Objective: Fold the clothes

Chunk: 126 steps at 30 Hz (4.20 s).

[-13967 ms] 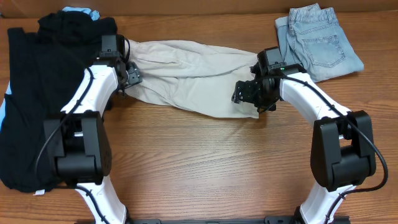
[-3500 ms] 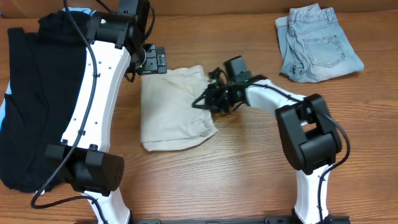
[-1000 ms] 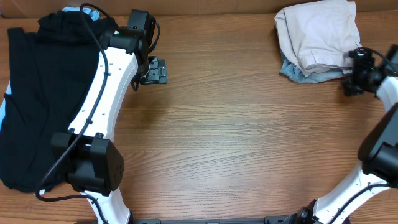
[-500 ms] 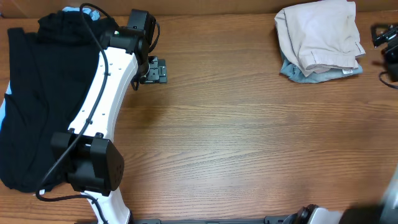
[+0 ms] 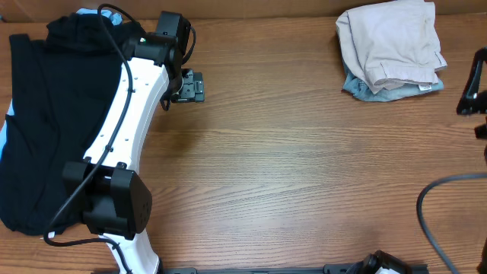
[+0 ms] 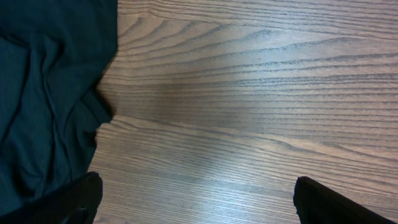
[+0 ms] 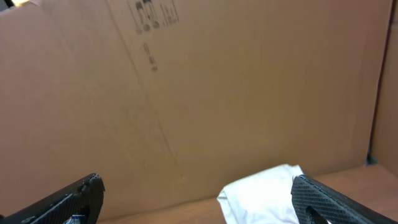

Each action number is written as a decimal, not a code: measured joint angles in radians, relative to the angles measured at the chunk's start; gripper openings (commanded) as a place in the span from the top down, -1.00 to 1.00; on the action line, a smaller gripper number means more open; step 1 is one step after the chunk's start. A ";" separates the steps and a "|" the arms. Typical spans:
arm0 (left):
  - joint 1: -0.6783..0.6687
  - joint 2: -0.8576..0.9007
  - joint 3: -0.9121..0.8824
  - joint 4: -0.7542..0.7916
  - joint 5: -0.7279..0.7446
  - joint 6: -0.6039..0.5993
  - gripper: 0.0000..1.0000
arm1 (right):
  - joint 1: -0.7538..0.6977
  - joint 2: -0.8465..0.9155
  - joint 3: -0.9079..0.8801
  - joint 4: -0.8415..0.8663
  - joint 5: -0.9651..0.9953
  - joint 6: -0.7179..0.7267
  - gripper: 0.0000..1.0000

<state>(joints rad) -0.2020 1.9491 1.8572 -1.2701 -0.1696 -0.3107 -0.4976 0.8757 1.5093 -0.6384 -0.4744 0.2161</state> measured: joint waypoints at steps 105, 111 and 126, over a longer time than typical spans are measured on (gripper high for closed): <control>-0.032 -0.969 -0.612 0.534 0.080 0.008 -1.00 | 0.507 -0.861 -1.491 0.575 0.238 -0.164 -1.00; 0.060 -1.197 -1.053 0.763 0.166 0.007 -1.00 | 0.507 -0.861 -1.491 0.575 0.239 -0.163 -1.00; 0.119 -1.709 -1.692 1.202 0.153 -0.028 -0.99 | 0.507 -0.861 -1.491 0.575 0.239 -0.163 -1.00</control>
<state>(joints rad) -0.0826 0.2405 0.1654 -0.0677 -0.0170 -0.3386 0.0093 0.0147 0.0185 -0.0635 -0.2356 0.0532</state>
